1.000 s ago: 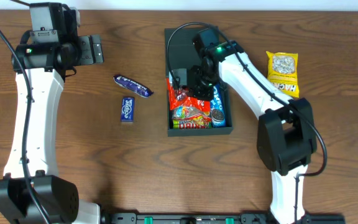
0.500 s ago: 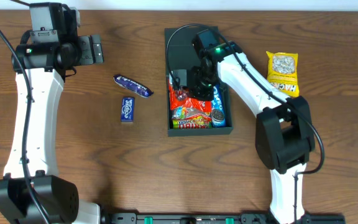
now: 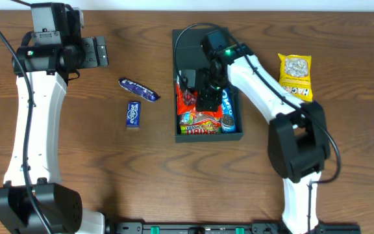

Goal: Pack container
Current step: 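Lower the red Hacks bag into the box and release it, then move the right gripper to the yellow Hacks bag and grasp it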

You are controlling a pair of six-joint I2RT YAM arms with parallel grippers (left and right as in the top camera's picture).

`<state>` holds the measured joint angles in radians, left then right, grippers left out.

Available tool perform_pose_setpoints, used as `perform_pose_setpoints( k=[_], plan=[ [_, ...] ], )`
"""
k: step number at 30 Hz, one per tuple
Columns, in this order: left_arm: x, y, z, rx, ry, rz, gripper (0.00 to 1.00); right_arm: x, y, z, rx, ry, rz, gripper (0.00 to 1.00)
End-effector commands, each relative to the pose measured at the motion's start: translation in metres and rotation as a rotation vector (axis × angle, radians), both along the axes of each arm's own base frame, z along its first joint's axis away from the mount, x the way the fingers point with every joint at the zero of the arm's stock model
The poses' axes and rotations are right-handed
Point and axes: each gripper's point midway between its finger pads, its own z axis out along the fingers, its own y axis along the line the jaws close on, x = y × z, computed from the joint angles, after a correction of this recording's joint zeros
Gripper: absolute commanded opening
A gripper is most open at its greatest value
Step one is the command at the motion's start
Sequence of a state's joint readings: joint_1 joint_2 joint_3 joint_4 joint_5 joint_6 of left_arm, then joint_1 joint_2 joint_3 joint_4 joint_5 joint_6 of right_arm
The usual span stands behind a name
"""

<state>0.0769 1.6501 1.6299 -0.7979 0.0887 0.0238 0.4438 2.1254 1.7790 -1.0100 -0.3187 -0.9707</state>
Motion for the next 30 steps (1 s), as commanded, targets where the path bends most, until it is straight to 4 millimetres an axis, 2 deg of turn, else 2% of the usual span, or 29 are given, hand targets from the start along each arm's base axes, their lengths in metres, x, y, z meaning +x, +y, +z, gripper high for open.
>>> perform_pose_setpoints(
  k=[1, 2, 3, 4, 5, 6, 8, 10, 11, 12, 14, 18, 22, 25, 27, 30],
  plan=[
    [0.001, 0.004, 0.001, 0.018, -0.001, 0.007, 0.97, 0.003, 0.015, 0.094, 0.143, -0.163, -0.004, 0.84],
    [0.001, 0.004, 0.001, 0.018, -0.001, 0.007, 0.97, 0.002, 0.015, 0.11, 0.161, -0.199, -0.002, 0.83],
    [0.001, 0.004, 0.001, 0.018, -0.001, 0.007, 0.97, 0.001, 0.014, 0.126, 0.178, -0.236, -0.002, 0.75],
    [0.001, 0.004, 0.001, 0.018, -0.001, 0.007, 0.97, 0.001, 0.012, 0.137, 0.184, -0.268, -0.005, 0.65],
    [0.001, 0.004, 0.001, 0.018, -0.001, 0.007, 0.97, 0.003, 0.008, 0.148, 0.182, -0.307, -0.015, 0.48],
    [0.001, 0.004, 0.001, 0.018, -0.001, 0.007, 0.97, 0.008, 0.002, 0.157, 0.171, -0.344, -0.032, 0.41],
    [0.001, 0.004, 0.001, 0.018, 0.0, 0.007, 0.97, 0.018, -0.013, 0.163, 0.145, -0.382, -0.09, 0.36],
    [0.001, 0.004, 0.001, 0.018, 0.0, 0.007, 0.97, 0.032, -0.031, 0.164, 0.136, -0.381, -0.216, 0.2],
    [0.001, 0.004, 0.001, 0.018, 0.0, 0.007, 0.97, 0.043, -0.044, 0.162, 0.142, -0.359, -0.324, 0.04],
    [0.001, 0.004, 0.001, 0.018, 0.0, 0.007, 0.97, 0.051, -0.056, 0.159, 0.152, -0.334, -0.428, 0.01],
    [0.001, 0.004, 0.001, 0.018, 0.0, 0.007, 0.97, 0.067, -0.086, 0.151, 0.172, -0.272, -0.653, 0.01],
    [0.001, 0.004, 0.001, 0.018, 0.002, 0.007, 0.98, 0.088, -0.141, 0.134, 0.18, -0.195, -0.928, 0.02],
    [0.0, 0.004, 0.0, 0.017, 0.007, 0.007, 0.98, 0.105, -0.202, 0.102, 0.192, -0.09, -1.228, 0.02],
    [-0.002, 0.003, -0.001, 0.016, 0.014, 0.006, 0.98, 0.106, -0.244, 0.072, 0.179, 0.013, -1.517, 0.02],
    [-0.002, 0.003, -0.002, 0.016, 0.018, 0.006, 0.98, 0.102, -0.264, 0.053, 0.156, 0.077, -1.667, 0.01],
    [-0.003, 0.003, -0.002, 0.013, 0.019, 0.003, 0.98, 0.1, -0.276, 0.031, 0.14, 0.141, -1.762, 0.02]
  ],
)
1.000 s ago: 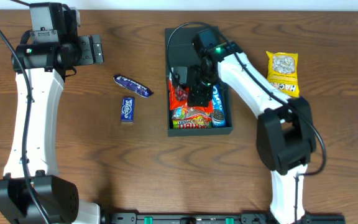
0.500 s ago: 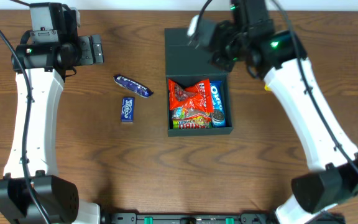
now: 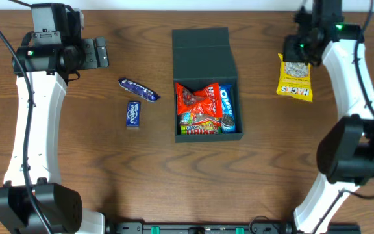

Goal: Pack container
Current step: 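Move the right gripper to the yellow Hacks bag and grasp it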

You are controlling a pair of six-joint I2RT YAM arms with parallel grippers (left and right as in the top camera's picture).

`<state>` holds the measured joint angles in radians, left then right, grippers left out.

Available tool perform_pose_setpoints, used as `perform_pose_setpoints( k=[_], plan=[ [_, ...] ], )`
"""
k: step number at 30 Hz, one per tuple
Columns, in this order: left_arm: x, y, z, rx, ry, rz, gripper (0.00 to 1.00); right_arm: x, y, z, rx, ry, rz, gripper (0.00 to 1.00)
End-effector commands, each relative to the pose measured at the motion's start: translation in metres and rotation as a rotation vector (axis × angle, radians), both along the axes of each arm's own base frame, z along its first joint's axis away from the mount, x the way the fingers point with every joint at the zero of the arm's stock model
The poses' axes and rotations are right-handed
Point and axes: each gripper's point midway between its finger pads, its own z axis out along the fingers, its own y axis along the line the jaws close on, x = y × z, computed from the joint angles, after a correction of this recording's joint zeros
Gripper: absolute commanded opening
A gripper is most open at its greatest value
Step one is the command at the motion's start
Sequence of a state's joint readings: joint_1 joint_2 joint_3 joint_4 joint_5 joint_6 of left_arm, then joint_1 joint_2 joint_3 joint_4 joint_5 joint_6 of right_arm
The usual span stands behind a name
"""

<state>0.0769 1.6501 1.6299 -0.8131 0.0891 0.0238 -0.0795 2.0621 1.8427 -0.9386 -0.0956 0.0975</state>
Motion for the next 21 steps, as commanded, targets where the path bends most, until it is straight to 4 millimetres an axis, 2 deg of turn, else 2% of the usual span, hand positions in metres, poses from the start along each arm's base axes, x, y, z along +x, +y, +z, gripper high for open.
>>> perform_pose_setpoints(
  k=[1, 2, 5, 7, 16, 21],
  plan=[
    [0.0, 0.002, 0.0, 0.012, 0.004, 0.002, 0.97, -0.003, -0.009, -0.024, 0.051, 0.068, -0.195, 0.14],
    [0.0, 0.002, 0.0, 0.012, 0.004, 0.002, 0.96, -0.004, -0.011, -0.03, 0.04, 0.083, -0.207, 0.26],
    [-0.002, 0.002, -0.001, 0.012, 0.014, 0.002, 0.95, -0.011, -0.022, -0.048, -0.02, 0.139, -0.254, 0.32],
    [-0.003, 0.002, -0.002, 0.011, 0.021, 0.002, 0.95, -0.014, -0.029, -0.057, -0.061, 0.163, -0.278, 0.42],
    [-0.004, 0.002, -0.003, 0.011, 0.024, 0.002, 0.95, -0.01, -0.041, -0.085, -0.127, 0.185, -0.298, 0.45],
    [-0.004, 0.002, -0.003, 0.011, 0.025, 0.002, 0.95, -0.008, -0.042, -0.104, -0.13, 0.206, -0.298, 0.45]
  ],
)
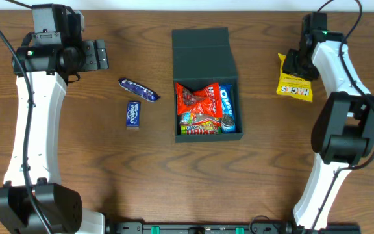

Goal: Pack container
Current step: 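Move the right gripper to the yellow Hacks bag and grasp it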

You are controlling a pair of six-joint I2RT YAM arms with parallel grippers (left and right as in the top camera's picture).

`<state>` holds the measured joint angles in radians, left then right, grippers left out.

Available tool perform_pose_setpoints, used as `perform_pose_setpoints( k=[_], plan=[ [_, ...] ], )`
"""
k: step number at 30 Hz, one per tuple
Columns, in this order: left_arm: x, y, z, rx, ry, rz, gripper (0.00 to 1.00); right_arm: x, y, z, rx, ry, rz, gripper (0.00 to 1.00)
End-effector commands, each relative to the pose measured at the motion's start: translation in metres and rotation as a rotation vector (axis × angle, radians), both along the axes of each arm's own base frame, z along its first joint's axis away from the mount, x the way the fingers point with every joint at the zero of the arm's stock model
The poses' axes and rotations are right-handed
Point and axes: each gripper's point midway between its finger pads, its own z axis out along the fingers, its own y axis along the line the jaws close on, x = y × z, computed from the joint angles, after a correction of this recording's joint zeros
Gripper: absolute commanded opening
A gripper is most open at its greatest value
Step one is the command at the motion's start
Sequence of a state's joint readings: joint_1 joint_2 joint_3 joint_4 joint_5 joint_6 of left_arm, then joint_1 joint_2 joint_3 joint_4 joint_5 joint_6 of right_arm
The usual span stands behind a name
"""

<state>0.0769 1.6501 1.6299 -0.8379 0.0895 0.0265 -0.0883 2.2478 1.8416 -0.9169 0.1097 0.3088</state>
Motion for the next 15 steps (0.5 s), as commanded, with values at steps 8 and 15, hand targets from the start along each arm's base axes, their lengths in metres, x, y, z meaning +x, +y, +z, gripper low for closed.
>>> perform_pose_setpoints(
  k=[8, 15],
  plan=[
    [0.001, 0.003, 0.001, 0.012, 0.0, 0.004, 0.95, -0.009, -0.002, -0.04, -0.013, 0.086, -0.021, 0.34],
    [0.001, 0.003, 0.001, 0.012, 0.0, 0.004, 0.95, -0.013, 0.001, -0.049, 0.001, 0.112, -0.018, 0.01]
  ],
)
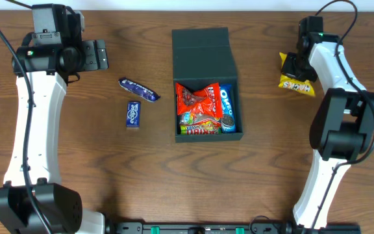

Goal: Pack container
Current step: 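Move the right gripper to the yellow Hacks bag and grasp it, then carry the yellow Hacks bag into the box and lower it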

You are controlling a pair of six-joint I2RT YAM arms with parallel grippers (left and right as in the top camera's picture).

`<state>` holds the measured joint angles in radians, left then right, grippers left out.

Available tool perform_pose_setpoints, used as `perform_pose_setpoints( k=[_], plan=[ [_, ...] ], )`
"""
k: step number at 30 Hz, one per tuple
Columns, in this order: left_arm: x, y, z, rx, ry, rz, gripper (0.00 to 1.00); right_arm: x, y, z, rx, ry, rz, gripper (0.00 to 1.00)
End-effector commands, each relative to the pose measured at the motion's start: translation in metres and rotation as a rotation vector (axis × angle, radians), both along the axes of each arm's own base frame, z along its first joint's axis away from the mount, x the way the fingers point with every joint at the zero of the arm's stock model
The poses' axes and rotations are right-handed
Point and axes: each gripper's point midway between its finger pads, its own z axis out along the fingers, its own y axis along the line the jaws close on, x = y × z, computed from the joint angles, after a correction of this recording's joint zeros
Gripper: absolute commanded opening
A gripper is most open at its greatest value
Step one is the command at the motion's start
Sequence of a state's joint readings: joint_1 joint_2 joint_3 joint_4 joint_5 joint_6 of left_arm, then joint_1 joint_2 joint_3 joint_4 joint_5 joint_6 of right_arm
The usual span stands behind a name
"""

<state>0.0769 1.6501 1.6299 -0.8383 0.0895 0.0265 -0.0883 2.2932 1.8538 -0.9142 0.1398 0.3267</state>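
Observation:
The dark green box [208,136] stands open at mid-table, its lid [201,44] laid flat behind it. Inside are a red packet [199,99], a blue Oreo pack [227,108] and a green and red candy pack [200,128]. At the far right my right gripper [291,67] is down on the upper end of a yellow snack packet [299,84], which looks tilted and foreshortened; the fingers appear shut on it. My left gripper [100,53] hangs open at the far left with nothing in it. A purple bar [139,90] and a small blue pack [132,114] lie left of the box.
The brown wooden table [76,182] carries nothing else. The right arm stretches from the front right up to the back edge. The left arm runs along the left side.
The yellow packet lay flat and now looks shorter and tipped, its upper end raised at the right gripper, which has shifted slightly left. The left arm, box and other snacks have not moved.
The right gripper was first over the box, at the red packet. Then it was at the back right above the yellow packet, the red packet lying in the box. Then it was down on the packet's upper end, and now that end is raised.

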Motion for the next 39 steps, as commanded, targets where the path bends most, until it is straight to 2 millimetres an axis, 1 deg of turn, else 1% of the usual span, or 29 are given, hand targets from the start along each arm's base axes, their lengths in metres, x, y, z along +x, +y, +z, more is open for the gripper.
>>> perform_pose_setpoints(
  k=[1, 3, 5, 8, 11, 13, 18, 19, 21, 22, 25, 27, 29, 30, 32, 34, 36, 39],
  plan=[
    [0.001, 0.003, 0.001, 0.012, -0.001, 0.005, 0.95, -0.013, 0.007, -0.031, 0.029, 0.082, 0.005, 0.01],
    [0.001, 0.003, 0.001, 0.012, -0.001, 0.004, 0.95, -0.014, 0.01, -0.031, 0.049, 0.086, 0.01, 0.01],
    [0.001, 0.003, 0.001, 0.012, -0.001, 0.005, 0.95, -0.016, 0.019, -0.026, 0.093, 0.089, 0.053, 0.01],
    [0.001, 0.003, 0.001, 0.012, -0.001, 0.005, 0.95, -0.013, 0.032, -0.011, 0.148, 0.064, 0.16, 0.01],
    [0.001, 0.003, 0.001, 0.012, -0.002, 0.004, 0.95, -0.004, 0.052, 0.019, 0.207, -0.015, 0.316, 0.01],
    [0.001, 0.003, 0.001, 0.012, -0.002, 0.005, 0.95, 0.003, 0.064, 0.046, 0.218, -0.088, 0.433, 0.01],
    [0.002, 0.003, 0.001, 0.012, -0.002, 0.005, 0.95, 0.014, 0.091, 0.12, 0.124, -0.269, 0.661, 0.01],
    [0.002, 0.003, 0.001, 0.012, -0.002, 0.005, 0.95, 0.013, 0.101, 0.135, 0.104, -0.304, 0.729, 0.01],
    [0.002, 0.003, 0.002, 0.013, -0.004, 0.005, 0.95, 0.011, 0.121, 0.157, 0.081, -0.363, 0.866, 0.01],
    [0.002, 0.003, 0.002, 0.013, -0.005, 0.005, 0.95, 0.008, 0.135, 0.169, 0.072, -0.395, 0.949, 0.01],
    [0.003, 0.003, 0.002, 0.014, -0.009, 0.005, 0.95, -0.004, 0.176, 0.194, 0.037, -0.474, 1.209, 0.01],
    [0.003, 0.003, 0.003, 0.014, -0.011, 0.005, 0.95, -0.015, 0.205, 0.205, 0.007, -0.515, 1.375, 0.01],
    [0.003, 0.003, 0.003, 0.014, -0.011, 0.005, 0.95, -0.026, 0.233, 0.209, -0.017, -0.542, 1.526, 0.01],
    [0.003, 0.003, 0.002, 0.014, -0.01, 0.005, 0.95, -0.031, 0.246, 0.209, -0.023, -0.547, 1.585, 0.01],
    [0.003, 0.003, 0.002, 0.015, -0.01, 0.006, 0.95, -0.042, 0.264, 0.207, -0.027, -0.546, 1.677, 0.01],
    [0.003, 0.005, 0.002, 0.024, -0.009, 0.008, 0.95, -0.058, 0.283, 0.202, -0.016, -0.528, 1.773, 0.02],
    [0.003, 0.005, 0.003, 0.04, -0.01, -0.014, 0.95, -0.074, 0.297, 0.198, 0.019, -0.504, 1.839, 0.01],
    [0.003, 0.005, 0.003, 0.052, -0.01, -0.031, 0.95, -0.101, 0.307, 0.191, 0.106, -0.45, 1.906, 0.01]
  ],
)
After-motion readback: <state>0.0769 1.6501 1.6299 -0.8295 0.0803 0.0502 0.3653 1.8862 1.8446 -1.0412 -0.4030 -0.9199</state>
